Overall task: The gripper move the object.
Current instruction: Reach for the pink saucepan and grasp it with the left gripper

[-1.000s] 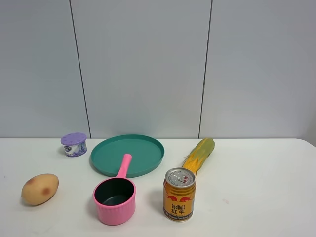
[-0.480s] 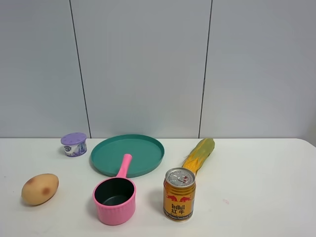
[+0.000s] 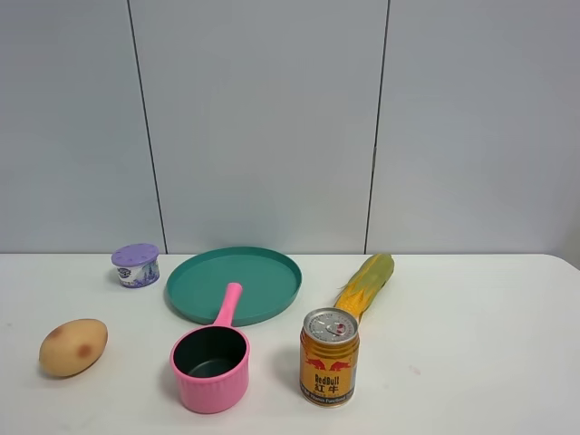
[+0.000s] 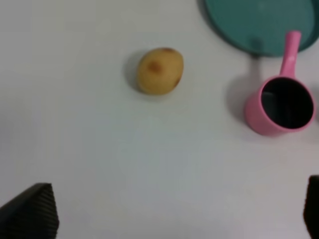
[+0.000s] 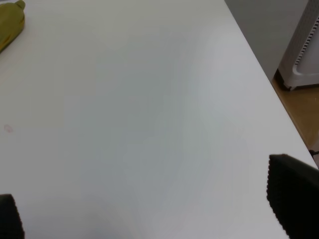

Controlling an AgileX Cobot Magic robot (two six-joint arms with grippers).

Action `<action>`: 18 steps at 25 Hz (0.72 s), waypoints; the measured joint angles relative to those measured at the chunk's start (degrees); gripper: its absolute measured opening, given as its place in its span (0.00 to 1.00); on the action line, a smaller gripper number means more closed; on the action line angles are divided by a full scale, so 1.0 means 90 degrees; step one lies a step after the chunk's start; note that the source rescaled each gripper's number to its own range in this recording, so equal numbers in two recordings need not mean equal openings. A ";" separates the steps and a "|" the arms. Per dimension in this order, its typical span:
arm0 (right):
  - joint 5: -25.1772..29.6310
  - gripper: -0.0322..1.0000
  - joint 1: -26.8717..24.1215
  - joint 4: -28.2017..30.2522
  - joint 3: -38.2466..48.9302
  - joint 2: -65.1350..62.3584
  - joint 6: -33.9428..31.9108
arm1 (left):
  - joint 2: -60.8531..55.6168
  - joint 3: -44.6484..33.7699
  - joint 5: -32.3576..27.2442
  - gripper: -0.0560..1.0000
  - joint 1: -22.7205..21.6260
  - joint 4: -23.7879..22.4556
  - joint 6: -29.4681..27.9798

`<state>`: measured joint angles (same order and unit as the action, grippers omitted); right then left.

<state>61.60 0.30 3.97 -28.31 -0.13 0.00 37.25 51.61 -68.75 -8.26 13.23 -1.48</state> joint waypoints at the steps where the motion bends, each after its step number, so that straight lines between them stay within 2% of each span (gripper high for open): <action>1: 0.0000 1.00 0.0000 0.0000 0.0000 0.0000 0.0000 | 0.0335 0.0150 -0.0048 1.00 0.0000 0.0007 0.0034; 6: 0.0000 1.00 0.0000 0.0000 0.0000 0.0000 0.0000 | 0.1599 0.0615 -0.0053 1.00 0.0007 0.0042 0.0274; 9: 0.0000 1.00 0.0000 0.0000 0.0000 0.0000 0.0000 | 0.2229 0.0837 0.0029 1.00 0.0202 0.0047 0.0324; 14: 0.0000 1.00 0.0000 0.0000 0.0000 0.0000 0.0000 | 0.3158 0.1206 0.0437 1.00 0.0871 0.0022 0.0344; 18: 0.0000 1.00 0.0000 0.0000 0.0000 0.0000 0.0000 | 0.3826 0.1440 0.1016 1.00 0.1526 0.0022 0.0350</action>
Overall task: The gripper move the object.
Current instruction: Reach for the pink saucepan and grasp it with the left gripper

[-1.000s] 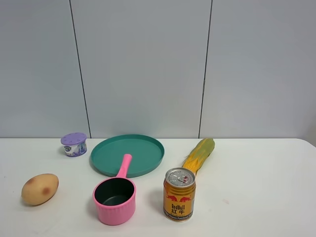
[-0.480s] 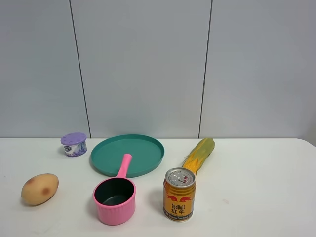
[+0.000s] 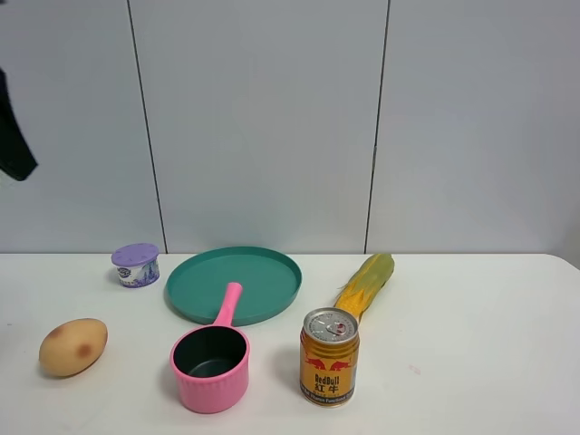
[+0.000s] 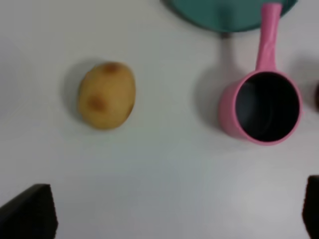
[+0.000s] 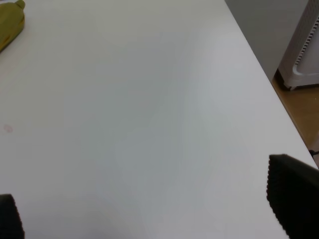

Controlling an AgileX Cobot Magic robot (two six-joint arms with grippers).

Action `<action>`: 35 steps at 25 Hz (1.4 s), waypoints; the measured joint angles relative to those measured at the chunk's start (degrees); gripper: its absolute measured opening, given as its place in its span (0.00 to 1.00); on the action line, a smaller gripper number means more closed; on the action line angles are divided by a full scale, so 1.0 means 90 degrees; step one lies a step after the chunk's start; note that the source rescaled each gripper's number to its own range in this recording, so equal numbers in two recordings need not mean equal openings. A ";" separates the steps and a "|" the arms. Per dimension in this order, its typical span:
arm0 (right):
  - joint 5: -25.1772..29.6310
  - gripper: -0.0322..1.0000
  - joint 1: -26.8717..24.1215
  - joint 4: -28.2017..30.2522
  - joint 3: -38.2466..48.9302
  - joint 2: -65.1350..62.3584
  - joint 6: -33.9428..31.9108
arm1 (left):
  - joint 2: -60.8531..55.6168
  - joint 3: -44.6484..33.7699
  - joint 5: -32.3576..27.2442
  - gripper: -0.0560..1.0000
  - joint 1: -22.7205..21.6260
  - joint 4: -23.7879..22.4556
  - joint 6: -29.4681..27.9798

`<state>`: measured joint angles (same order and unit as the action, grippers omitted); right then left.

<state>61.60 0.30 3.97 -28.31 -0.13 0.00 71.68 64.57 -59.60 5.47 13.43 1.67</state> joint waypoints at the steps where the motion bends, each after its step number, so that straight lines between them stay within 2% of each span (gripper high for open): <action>1: 0.0000 1.00 0.0000 0.0000 0.0000 0.0000 0.0000 | 0.0165 0.0044 0.0184 1.00 0.0159 0.0000 0.0000; 12: 0.0000 1.00 0.0000 0.0000 0.0000 0.0000 0.0000 | 0.1808 0.0363 0.0927 1.00 0.1949 -0.0041 0.0006; 15: 0.0000 1.00 0.0000 0.0000 0.0000 0.0000 0.0000 | 0.2202 0.0373 0.1060 1.00 0.2296 -0.0253 0.0006; 18: 0.0000 1.00 0.0000 0.0000 0.0000 0.0000 0.0000 | 0.2633 0.0373 0.1286 1.00 0.2536 -0.0713 0.0006; 21: 0.0000 1.00 0.0000 0.0000 0.0000 0.0000 0.0000 | 0.3073 0.0373 0.1582 1.00 0.2661 -0.0982 -0.0004; 25: 0.0000 1.00 0.0000 0.0000 0.0000 0.0000 0.0000 | 0.3534 0.0373 0.1949 1.00 0.2683 -0.1052 -0.0004; 32: 0.0000 1.00 0.0000 0.0000 0.0000 0.0000 0.0000 | 0.3764 0.0374 0.2786 1.00 0.2683 -0.1296 0.0002; 35: 0.0000 1.00 0.0000 0.0000 0.0000 0.0000 0.0000 | 0.3852 0.0380 0.2892 1.00 0.2683 -0.1443 0.0002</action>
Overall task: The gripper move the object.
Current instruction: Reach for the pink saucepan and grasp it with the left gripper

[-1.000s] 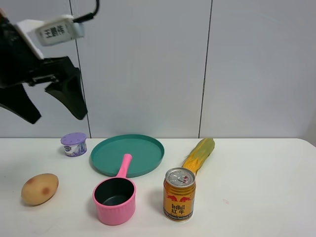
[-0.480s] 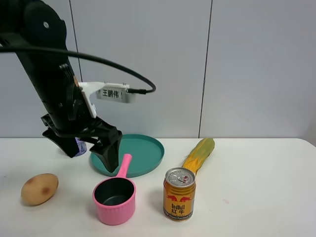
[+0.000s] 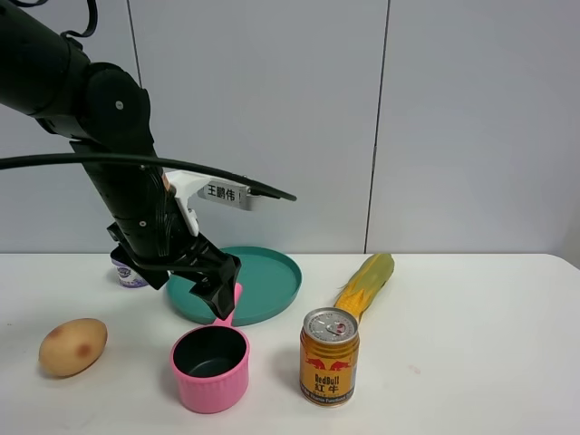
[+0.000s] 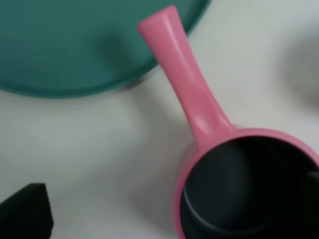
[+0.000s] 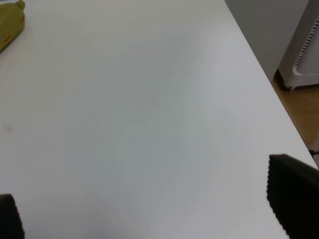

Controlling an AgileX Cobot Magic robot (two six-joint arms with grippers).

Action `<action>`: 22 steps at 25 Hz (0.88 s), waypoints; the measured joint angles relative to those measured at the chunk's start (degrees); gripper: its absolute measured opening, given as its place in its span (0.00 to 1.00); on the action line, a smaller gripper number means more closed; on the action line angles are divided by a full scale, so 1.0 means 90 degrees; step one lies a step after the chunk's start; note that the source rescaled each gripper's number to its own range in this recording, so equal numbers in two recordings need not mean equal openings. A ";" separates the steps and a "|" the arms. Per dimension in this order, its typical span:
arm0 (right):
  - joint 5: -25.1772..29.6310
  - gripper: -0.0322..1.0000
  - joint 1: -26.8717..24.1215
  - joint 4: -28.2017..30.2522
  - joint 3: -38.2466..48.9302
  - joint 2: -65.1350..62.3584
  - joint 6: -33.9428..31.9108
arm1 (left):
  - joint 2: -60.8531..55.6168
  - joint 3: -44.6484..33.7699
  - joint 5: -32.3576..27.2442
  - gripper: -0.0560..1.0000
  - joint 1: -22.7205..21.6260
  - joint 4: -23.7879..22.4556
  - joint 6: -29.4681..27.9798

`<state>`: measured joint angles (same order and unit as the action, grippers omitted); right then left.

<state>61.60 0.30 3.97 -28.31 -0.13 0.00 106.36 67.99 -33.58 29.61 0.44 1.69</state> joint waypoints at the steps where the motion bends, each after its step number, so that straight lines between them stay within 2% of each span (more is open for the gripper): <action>1: 0.0000 1.00 0.0000 0.0000 0.0000 0.0000 0.0000 | 0.0036 0.0000 0.0000 1.00 0.0000 -0.0015 0.0000; 22: 0.0000 1.00 0.0000 0.0000 0.0000 0.0000 0.0000 | 0.1040 0.0000 0.0058 1.00 0.0000 -0.0049 0.0106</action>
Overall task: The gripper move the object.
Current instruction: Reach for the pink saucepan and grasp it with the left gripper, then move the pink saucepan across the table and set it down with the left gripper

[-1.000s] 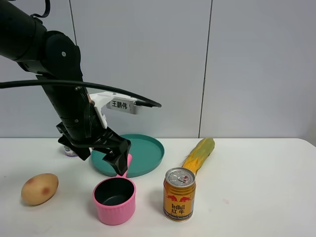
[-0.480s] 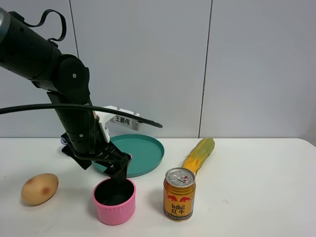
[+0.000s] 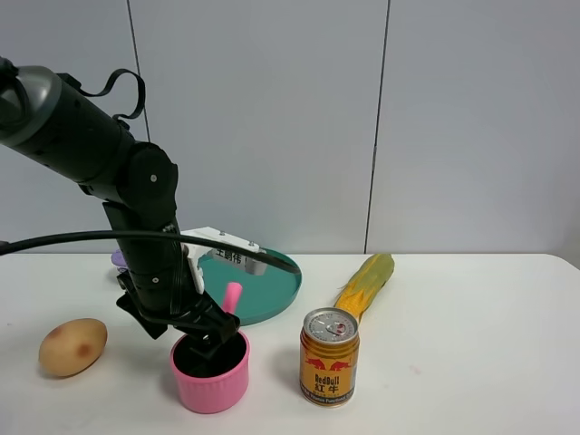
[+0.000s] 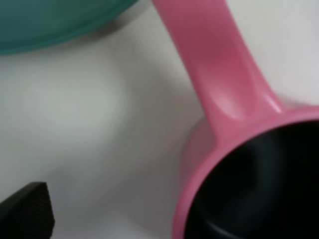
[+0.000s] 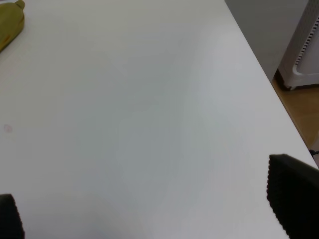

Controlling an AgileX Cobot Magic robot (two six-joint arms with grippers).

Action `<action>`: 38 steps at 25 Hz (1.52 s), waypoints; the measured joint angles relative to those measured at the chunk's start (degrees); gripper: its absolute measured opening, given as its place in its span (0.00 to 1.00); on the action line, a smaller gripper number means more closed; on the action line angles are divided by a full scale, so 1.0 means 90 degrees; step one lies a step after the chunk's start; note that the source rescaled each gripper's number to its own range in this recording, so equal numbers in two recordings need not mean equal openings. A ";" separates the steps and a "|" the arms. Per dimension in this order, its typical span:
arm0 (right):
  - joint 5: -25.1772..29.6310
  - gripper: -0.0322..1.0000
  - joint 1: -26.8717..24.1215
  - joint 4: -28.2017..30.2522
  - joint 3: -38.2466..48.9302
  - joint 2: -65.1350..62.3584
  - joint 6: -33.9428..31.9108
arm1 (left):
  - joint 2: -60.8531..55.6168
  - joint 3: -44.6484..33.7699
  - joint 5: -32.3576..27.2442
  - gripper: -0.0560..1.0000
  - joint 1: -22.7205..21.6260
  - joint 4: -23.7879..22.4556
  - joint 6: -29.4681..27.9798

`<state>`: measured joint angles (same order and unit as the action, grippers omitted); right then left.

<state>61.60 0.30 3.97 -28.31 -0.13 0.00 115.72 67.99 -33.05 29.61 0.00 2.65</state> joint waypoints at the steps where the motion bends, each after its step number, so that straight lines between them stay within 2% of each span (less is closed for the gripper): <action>1: 0.0000 1.00 0.0000 0.0000 0.0000 0.0000 0.0000 | 0.0042 0.0000 0.0006 1.00 0.0000 0.0000 0.0044; 11: 0.0000 1.00 0.0000 0.0000 0.0000 0.0000 0.0000 | 0.0250 0.0000 0.0167 1.00 0.0000 0.0000 0.0122; 12: 0.0000 1.00 0.0000 0.0000 0.0000 0.0000 0.0000 | 0.0250 0.0000 0.0167 0.97 0.0000 0.0000 0.0122; 14: 0.0000 1.00 0.0000 0.0000 0.0000 0.0000 0.0000 | 0.0250 0.0000 0.0167 0.83 0.0000 0.0000 0.0122; 15: 0.0000 1.00 0.0000 0.0000 0.0000 0.0000 0.0000 | 0.0250 0.0000 0.0167 0.73 0.0000 0.0000 0.0127; 17: 0.0000 1.00 0.0000 0.0000 0.0000 0.0000 0.0000 | 0.0250 0.0000 0.0161 0.39 0.0000 0.0000 0.0127; 19: 0.0000 1.00 0.0000 0.0000 0.0000 0.0000 0.0000 | 0.0250 0.0000 0.0167 0.15 0.0000 0.0000 0.0134; 21: 0.0000 1.00 0.0000 0.0000 0.0000 0.0000 0.0000 | 0.0250 0.0000 0.0167 0.08 0.0000 0.0000 0.0134; 32: 0.0000 1.00 0.0000 0.0000 0.0000 0.0000 0.0000 | -0.0303 0.0000 -0.0277 0.05 0.0000 0.0046 0.0140; 35: 0.0000 1.00 0.0000 0.0000 0.0000 0.0000 0.0000 | -0.0790 0.0006 -0.0638 0.05 0.0000 0.0096 0.0140; 38: 0.0000 1.00 0.0000 0.0000 0.0000 0.0000 0.0000 | -0.1312 0.0146 -0.1181 0.05 0.0000 0.0361 0.0140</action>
<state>61.60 0.30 3.97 -28.31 -0.13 0.00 103.91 69.30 -43.68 29.61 3.25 3.90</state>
